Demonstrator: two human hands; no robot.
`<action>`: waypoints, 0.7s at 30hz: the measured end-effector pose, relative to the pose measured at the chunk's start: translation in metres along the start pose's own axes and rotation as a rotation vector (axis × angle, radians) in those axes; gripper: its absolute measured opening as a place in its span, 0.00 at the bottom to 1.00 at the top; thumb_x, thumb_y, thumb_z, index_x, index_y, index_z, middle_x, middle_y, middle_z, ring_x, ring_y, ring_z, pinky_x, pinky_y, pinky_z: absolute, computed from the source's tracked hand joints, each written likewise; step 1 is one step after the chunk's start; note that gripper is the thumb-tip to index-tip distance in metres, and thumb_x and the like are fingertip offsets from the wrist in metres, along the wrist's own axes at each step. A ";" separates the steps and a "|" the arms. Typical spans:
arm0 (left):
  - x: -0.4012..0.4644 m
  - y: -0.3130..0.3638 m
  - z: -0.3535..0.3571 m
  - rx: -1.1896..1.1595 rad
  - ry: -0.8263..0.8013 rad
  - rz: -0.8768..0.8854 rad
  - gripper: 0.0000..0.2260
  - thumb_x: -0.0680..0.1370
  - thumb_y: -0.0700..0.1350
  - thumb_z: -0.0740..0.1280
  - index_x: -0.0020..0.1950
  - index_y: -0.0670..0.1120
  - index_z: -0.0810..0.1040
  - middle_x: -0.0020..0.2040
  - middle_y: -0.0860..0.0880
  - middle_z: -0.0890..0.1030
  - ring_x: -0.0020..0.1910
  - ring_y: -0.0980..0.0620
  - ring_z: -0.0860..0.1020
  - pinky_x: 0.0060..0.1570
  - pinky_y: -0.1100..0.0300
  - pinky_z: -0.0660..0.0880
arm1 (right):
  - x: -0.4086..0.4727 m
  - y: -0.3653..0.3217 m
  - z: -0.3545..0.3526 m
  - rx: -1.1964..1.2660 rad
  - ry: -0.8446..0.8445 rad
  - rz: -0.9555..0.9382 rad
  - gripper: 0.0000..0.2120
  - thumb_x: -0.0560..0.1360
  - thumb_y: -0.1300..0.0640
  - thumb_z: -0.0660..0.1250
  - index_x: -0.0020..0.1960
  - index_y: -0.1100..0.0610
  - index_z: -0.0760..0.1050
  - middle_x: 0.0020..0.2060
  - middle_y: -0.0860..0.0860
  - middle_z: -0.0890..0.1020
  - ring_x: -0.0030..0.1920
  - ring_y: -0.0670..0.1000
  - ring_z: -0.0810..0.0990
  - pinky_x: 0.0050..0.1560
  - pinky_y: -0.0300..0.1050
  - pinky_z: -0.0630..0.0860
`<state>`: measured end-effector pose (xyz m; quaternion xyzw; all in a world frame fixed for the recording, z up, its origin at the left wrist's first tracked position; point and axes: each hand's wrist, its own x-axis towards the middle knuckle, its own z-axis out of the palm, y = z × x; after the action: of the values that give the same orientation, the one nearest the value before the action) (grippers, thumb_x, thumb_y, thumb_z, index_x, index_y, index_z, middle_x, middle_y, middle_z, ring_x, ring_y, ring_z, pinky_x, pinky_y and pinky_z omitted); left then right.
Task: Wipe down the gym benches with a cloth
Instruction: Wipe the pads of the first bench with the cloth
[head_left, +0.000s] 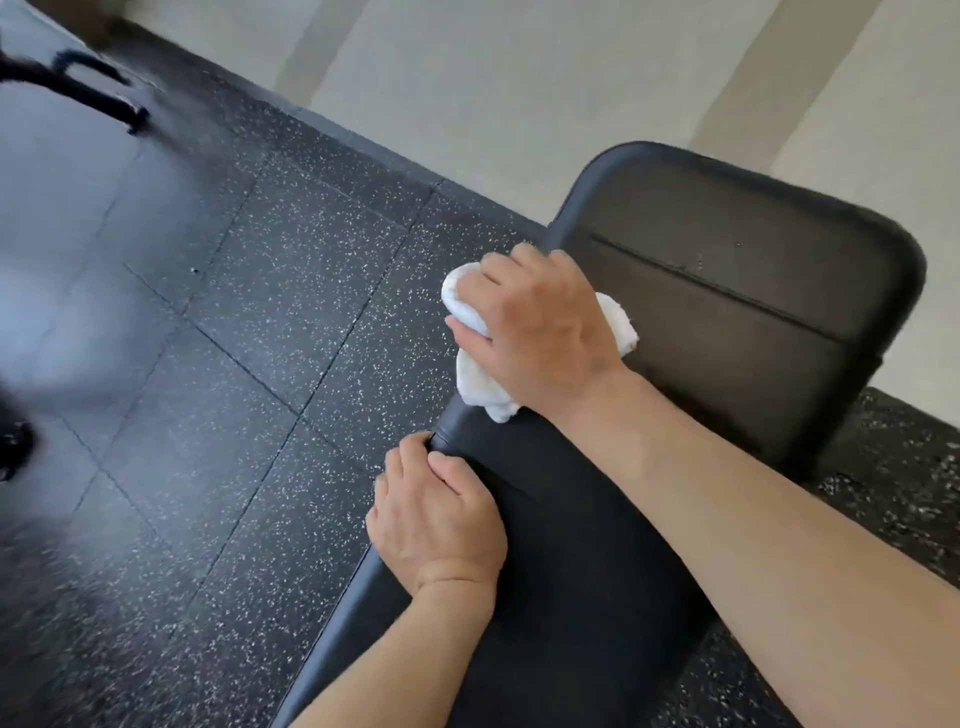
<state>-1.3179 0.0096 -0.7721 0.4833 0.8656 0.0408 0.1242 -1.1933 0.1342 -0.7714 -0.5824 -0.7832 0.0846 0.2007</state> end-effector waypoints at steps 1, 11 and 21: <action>0.000 0.000 0.000 -0.003 0.002 0.008 0.29 0.76 0.55 0.42 0.64 0.49 0.76 0.60 0.49 0.79 0.58 0.43 0.75 0.58 0.45 0.67 | -0.013 0.003 -0.004 0.004 0.007 0.004 0.13 0.83 0.47 0.57 0.54 0.53 0.77 0.47 0.50 0.80 0.49 0.56 0.75 0.46 0.51 0.64; -0.007 0.000 -0.007 -0.133 -0.003 0.487 0.26 0.78 0.40 0.55 0.77 0.44 0.70 0.73 0.42 0.71 0.70 0.39 0.71 0.71 0.44 0.67 | -0.233 0.067 -0.065 0.054 0.139 0.107 0.13 0.84 0.47 0.63 0.61 0.56 0.74 0.40 0.53 0.74 0.38 0.56 0.71 0.36 0.55 0.71; -0.024 0.032 0.002 -0.044 -0.049 0.950 0.24 0.79 0.44 0.59 0.75 0.47 0.73 0.76 0.47 0.69 0.75 0.40 0.66 0.74 0.35 0.62 | -0.198 0.090 -0.051 0.531 0.531 0.873 0.16 0.84 0.48 0.62 0.44 0.58 0.67 0.36 0.49 0.72 0.38 0.54 0.70 0.39 0.50 0.66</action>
<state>-1.2787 0.0062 -0.7633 0.8239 0.5444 0.0997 0.1224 -1.0452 -0.0301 -0.8010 -0.7825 -0.3449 0.2044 0.4764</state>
